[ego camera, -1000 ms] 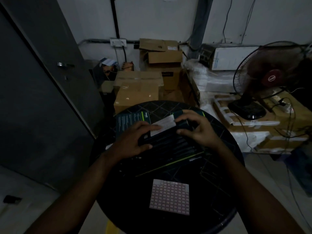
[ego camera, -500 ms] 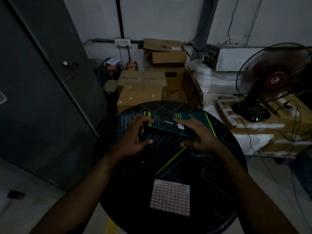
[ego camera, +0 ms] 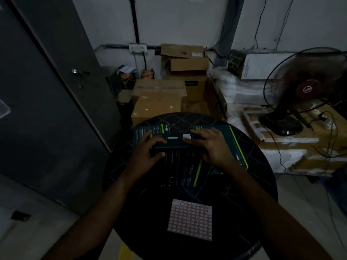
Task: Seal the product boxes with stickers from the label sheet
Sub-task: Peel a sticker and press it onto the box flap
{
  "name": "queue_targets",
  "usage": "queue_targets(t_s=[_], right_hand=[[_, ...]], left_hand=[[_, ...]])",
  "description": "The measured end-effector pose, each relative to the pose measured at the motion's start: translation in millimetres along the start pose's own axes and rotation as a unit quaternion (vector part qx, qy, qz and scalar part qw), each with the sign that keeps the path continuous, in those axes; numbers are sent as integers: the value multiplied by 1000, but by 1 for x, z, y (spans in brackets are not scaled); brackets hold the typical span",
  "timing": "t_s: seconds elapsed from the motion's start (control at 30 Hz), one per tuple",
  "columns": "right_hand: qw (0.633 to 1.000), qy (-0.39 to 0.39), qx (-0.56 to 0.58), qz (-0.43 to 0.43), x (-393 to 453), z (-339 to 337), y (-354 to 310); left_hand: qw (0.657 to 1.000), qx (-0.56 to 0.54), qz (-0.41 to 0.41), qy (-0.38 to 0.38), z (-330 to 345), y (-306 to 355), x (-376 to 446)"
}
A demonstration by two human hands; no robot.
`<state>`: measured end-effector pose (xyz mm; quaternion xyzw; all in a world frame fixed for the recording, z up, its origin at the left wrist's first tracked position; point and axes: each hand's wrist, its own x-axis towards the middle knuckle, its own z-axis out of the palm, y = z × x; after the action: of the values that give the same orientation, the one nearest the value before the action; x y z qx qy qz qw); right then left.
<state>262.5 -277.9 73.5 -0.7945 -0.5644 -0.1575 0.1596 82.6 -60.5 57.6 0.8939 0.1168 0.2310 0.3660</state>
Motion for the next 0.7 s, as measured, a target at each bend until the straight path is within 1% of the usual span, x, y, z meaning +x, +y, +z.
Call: queue_targets(t_s=[0.07, 0.13, 0.2, 0.27, 0.37, 0.47, 0.53, 0.6, 0.7], right_hand=[[999, 48, 22, 5, 2, 9, -6], [993, 93, 74, 1, 5, 17, -16], [981, 145, 127, -9, 8, 20, -28], [968, 184, 168, -23, 8, 19, -34], [962, 188, 197, -15, 5, 16, -34], [970, 170, 170, -19, 6, 14, -32], [979, 145, 143, 30, 1, 11, -26], [977, 145, 124, 93, -12, 10, -12], [961, 149, 196, 123, -28, 9, 5]], left_hand=[[997, 61, 3, 46, 2, 4, 1], [987, 127, 77, 68, 7, 10, 6], [975, 154, 156, 43, 13, 19, 10], [969, 151, 194, 30, 19, 25, 11], [966, 145, 209, 47, 22, 25, 11], [957, 156, 240, 46, 19, 19, 7], [953, 166, 250, 35, 15, 10, 4], [958, 157, 236, 47, 13, 0, 1], [975, 107, 168, 103, 8, -11, -6]])
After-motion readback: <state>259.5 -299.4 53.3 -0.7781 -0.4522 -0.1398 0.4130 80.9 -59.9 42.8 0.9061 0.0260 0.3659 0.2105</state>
